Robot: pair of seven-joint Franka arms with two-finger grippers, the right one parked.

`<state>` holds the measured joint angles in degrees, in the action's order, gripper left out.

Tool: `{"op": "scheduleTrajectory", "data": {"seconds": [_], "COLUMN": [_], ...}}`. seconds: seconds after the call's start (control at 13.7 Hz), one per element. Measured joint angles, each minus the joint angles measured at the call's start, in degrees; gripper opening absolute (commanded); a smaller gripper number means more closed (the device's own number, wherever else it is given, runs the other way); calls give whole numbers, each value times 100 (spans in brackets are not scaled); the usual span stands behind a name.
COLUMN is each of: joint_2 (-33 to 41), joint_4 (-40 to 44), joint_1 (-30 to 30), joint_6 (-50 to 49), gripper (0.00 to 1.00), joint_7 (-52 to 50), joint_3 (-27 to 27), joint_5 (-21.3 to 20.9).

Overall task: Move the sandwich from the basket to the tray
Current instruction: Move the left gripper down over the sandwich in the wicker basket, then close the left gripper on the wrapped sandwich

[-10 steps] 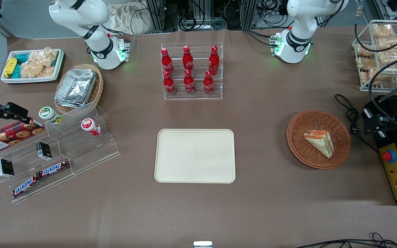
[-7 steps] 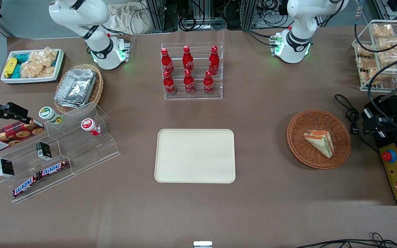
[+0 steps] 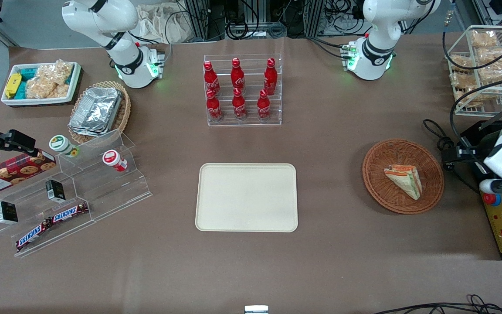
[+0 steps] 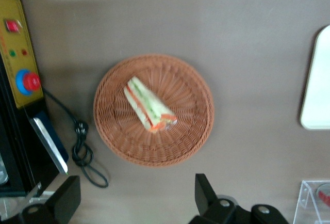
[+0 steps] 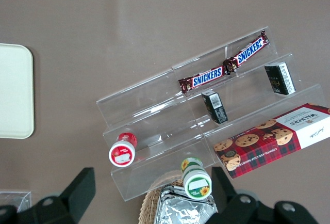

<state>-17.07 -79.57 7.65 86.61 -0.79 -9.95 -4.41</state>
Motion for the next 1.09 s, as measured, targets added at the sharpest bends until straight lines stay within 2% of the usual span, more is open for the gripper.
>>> {"op": "scheduleTrajectory", "data": {"seconds": [0.22, 0.36, 0.66, 1.09], "joint_2": [-270, -355, -392, -409], "joint_4": [-496, -975, -2181, -3334], "joint_1": [166, 306, 352, 365], "joint_6": [305, 1089, 2853, 4233], "gripper": [99, 99, 99, 99], "joint_7": [-129, -589, -2136, -2831], "joint_3": [51, 56, 44, 163], "joint_5": [-6, -5, -5, -6]}}
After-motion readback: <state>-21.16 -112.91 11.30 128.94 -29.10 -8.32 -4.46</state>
